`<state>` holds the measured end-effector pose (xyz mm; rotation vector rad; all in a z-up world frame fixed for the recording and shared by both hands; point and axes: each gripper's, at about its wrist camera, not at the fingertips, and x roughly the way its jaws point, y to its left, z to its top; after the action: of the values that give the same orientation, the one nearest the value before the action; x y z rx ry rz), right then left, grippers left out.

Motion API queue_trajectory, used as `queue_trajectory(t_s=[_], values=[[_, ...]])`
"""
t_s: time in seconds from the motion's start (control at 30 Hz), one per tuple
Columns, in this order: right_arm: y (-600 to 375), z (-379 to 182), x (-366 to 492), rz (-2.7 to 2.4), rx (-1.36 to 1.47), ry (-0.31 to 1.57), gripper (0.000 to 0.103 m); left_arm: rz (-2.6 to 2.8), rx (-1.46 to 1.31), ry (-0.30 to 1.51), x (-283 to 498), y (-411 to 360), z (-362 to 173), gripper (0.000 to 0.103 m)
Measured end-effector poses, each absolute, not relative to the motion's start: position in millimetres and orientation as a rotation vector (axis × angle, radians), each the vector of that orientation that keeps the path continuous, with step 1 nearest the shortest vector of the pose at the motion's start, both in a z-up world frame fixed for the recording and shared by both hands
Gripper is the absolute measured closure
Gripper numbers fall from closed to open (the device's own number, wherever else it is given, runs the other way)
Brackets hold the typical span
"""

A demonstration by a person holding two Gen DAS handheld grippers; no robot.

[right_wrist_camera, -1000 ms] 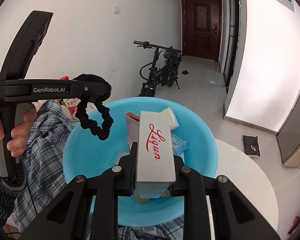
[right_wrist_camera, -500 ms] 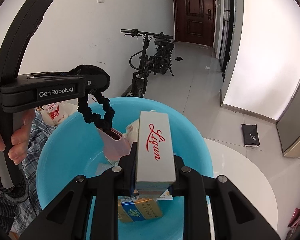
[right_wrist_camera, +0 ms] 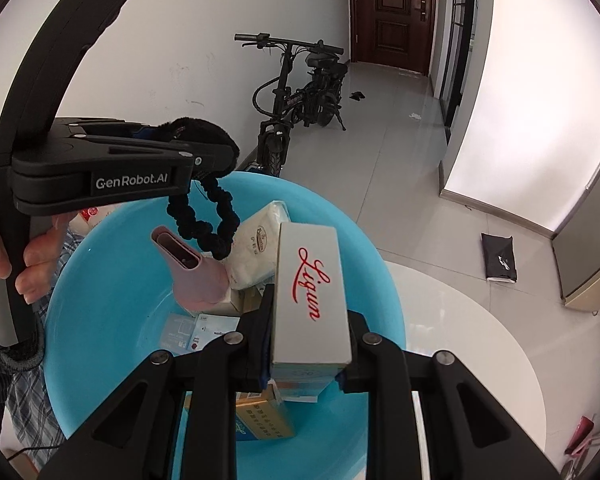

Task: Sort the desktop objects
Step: 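Open the left tool to drop the black item into the basin while the right tool holds the box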

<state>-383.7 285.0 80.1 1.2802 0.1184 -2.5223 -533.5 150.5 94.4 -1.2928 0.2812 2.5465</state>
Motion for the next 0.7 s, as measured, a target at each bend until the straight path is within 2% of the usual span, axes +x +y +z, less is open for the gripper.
queue_trajectory(t_s=[0.3,0.37,0.4,0.43,0.47,0.7], values=[[278,72,-383,-2.492,1.286,0.151,0.082,2.509,-1.298,0.264,-533,151,84,0.060],[277,72,-384,-2.493,1.284,0.152,0.082,2.487,-1.269,0.265,-529,152,87,0.052],[277,72,-384,-2.493,1.283,0.147,0.082,2.482,-1.241,0.247,-526,151,89,0.039],[278,73,-384,-2.493,1.282,0.143,0.082,2.492,-1.213,0.232,-525,148,93,0.023],[278,74,-383,-2.494,1.280,0.140,0.082,2.514,-1.184,0.226,-523,146,96,0.018],[282,79,-381,-2.508,1.275,0.133,0.082,2.548,-1.160,0.279,-513,140,106,0.017]])
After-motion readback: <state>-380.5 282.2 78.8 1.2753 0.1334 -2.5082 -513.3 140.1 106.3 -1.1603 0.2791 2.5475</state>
